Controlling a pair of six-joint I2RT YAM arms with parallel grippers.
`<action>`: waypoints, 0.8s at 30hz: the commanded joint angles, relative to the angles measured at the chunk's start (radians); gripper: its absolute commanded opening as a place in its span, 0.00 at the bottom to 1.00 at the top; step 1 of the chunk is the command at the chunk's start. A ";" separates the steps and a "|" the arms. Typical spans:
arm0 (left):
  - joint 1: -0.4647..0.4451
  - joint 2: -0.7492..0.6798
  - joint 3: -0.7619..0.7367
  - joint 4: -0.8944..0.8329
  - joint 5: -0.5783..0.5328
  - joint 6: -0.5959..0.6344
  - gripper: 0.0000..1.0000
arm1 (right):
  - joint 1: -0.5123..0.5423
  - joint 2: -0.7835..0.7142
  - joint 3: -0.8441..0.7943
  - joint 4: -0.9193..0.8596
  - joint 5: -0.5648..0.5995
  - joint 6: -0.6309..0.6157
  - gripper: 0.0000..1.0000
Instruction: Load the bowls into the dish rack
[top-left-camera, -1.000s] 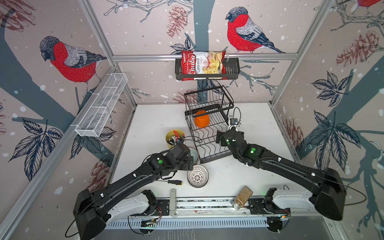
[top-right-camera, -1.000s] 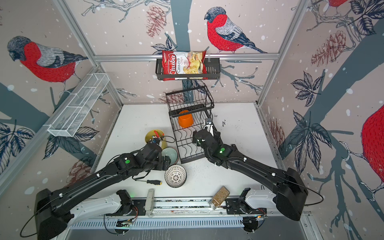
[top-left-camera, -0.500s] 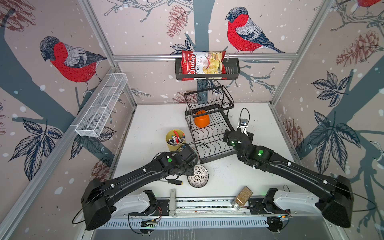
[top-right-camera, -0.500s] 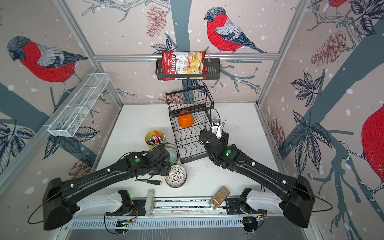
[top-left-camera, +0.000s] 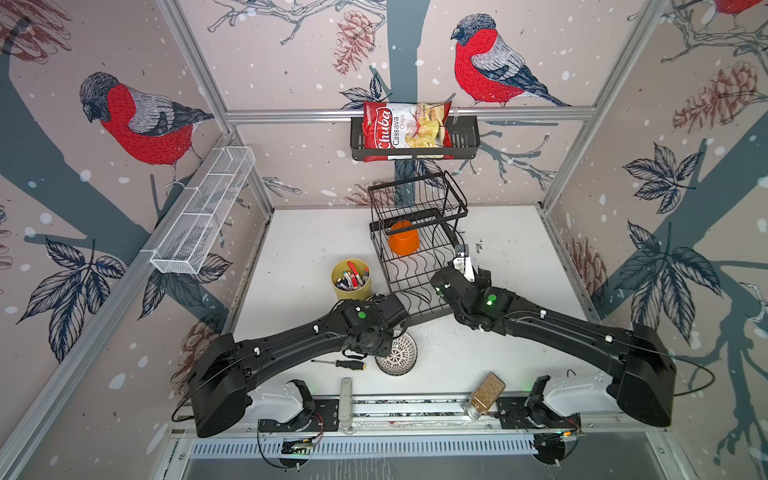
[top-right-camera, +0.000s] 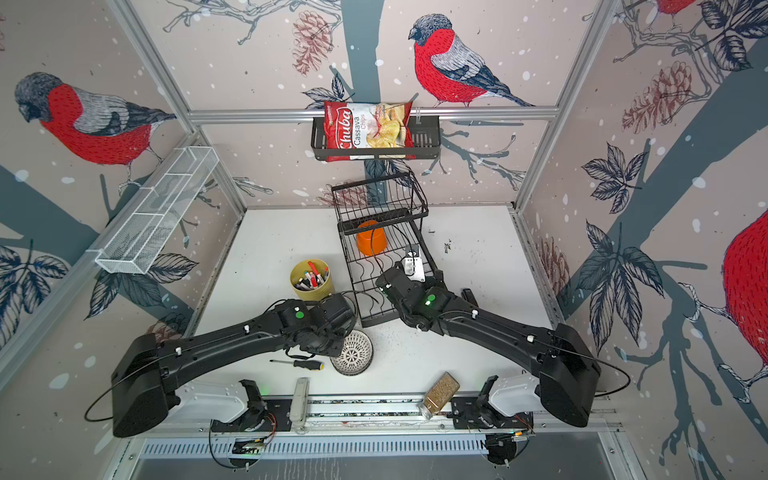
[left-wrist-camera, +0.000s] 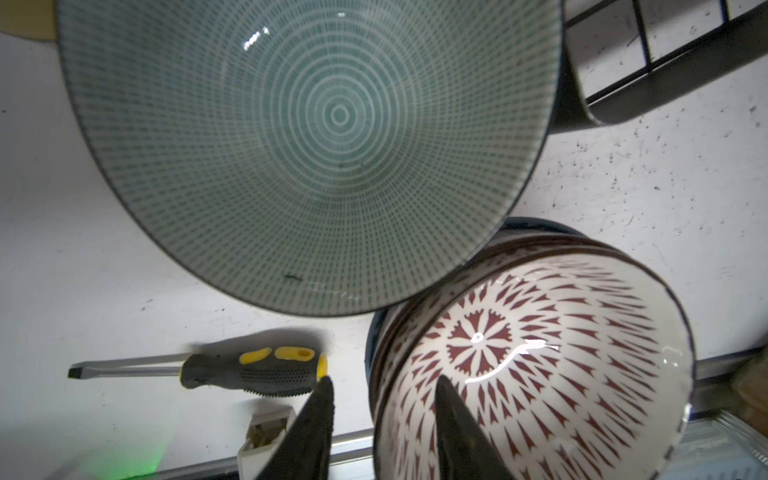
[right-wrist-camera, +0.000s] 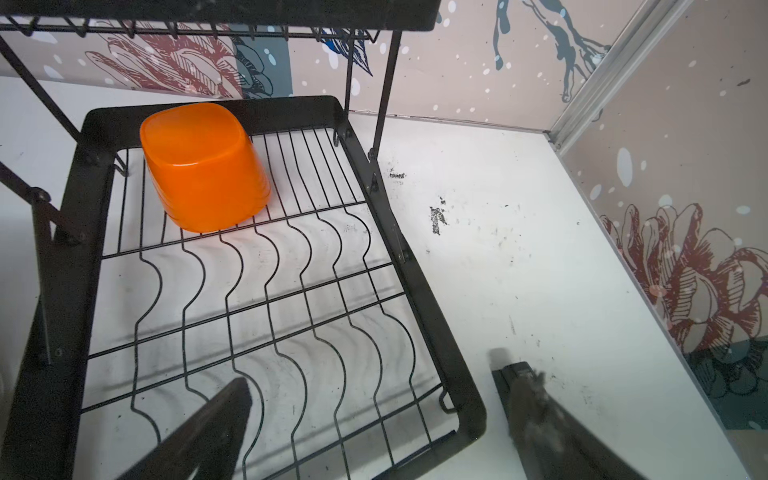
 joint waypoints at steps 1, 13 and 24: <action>-0.003 0.002 0.003 -0.020 -0.014 -0.024 0.39 | 0.002 0.001 -0.010 0.004 0.035 0.011 0.97; -0.006 0.029 -0.021 0.032 -0.008 -0.028 0.21 | 0.002 -0.030 -0.039 0.003 0.045 0.047 0.92; -0.006 0.017 -0.018 0.040 -0.007 -0.035 0.09 | -0.003 -0.045 -0.067 0.003 0.054 0.065 0.91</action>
